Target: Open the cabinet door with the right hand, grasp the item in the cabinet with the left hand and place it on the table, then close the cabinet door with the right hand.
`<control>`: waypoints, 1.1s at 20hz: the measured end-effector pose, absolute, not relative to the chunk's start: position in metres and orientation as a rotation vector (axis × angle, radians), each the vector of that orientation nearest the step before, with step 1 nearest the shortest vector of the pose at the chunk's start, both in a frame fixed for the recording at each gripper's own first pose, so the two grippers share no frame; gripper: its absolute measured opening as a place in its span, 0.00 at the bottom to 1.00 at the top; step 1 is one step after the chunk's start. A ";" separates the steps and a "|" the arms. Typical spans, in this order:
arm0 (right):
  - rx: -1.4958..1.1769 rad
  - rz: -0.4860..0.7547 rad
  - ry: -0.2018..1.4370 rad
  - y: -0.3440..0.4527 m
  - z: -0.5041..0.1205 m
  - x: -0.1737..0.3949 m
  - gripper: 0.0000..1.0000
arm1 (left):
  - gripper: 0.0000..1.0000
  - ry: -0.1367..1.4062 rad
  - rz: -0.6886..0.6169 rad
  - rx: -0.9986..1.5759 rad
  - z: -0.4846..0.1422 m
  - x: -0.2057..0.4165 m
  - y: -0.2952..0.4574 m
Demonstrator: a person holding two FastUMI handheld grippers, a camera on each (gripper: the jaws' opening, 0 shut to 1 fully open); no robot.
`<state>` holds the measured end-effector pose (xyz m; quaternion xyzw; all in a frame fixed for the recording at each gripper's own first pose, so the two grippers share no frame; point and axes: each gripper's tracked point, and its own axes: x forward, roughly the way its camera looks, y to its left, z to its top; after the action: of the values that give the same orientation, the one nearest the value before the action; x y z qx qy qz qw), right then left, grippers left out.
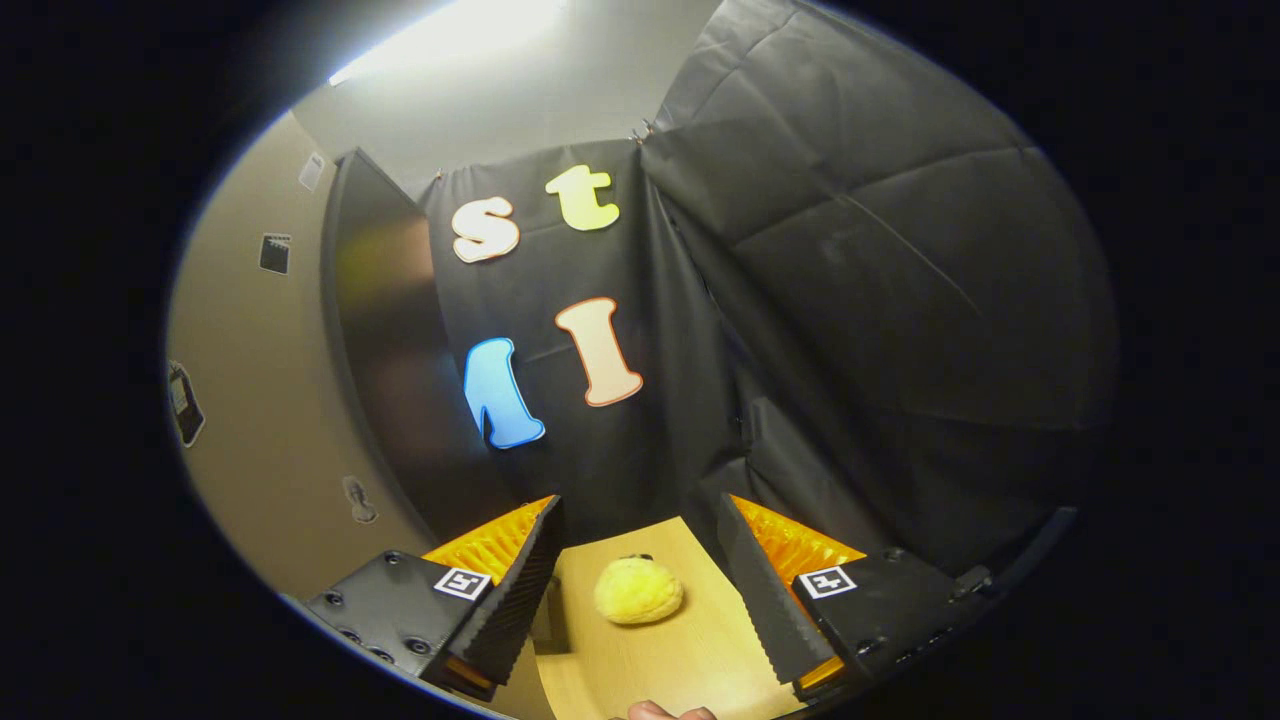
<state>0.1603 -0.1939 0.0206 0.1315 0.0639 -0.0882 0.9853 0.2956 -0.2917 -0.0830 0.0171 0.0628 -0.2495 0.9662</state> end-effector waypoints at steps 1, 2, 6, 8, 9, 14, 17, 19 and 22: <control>0.245 -0.183 0.118 -0.194 0.026 0.159 0.92 | 0.13 0.120 -0.505 0.036 -0.076 0.288 -0.286; 0.232 -0.191 0.111 -0.194 0.030 0.156 0.92 | 0.14 0.117 -0.509 0.033 -0.070 0.279 -0.280; 0.238 -0.201 0.105 -0.179 0.038 0.138 0.96 | 0.16 0.098 -0.488 0.063 -0.057 0.241 -0.241; 0.239 -0.209 0.113 -0.174 0.035 0.126 0.92 | 0.15 0.107 -0.463 0.069 -0.062 0.222 -0.222; 0.247 -0.214 0.125 -0.172 0.034 0.121 0.92 | 0.11 0.112 -0.449 0.058 -0.066 0.214 -0.210; 0.238 -0.240 0.101 -0.170 0.052 0.102 0.96 | 0.11 0.160 -0.399 0.021 -0.086 0.178 -0.154; 0.215 -0.254 0.089 -0.168 0.064 0.092 0.96 | 0.15 0.236 -0.382 -0.035 -0.118 0.154 -0.122; 0.221 -0.265 0.094 -0.167 0.066 0.087 0.92 | 0.13 0.257 -0.342 -0.051 -0.136 0.141 -0.096; 0.234 -0.273 0.101 -0.164 0.066 0.081 0.92 | 0.15 0.284 -0.283 -0.073 -0.164 0.123 -0.066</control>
<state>0.0810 -0.1641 0.0662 0.1165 0.0504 -0.1358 0.9826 0.1226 -0.0664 -0.1637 -0.0364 0.1411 -0.1405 0.9793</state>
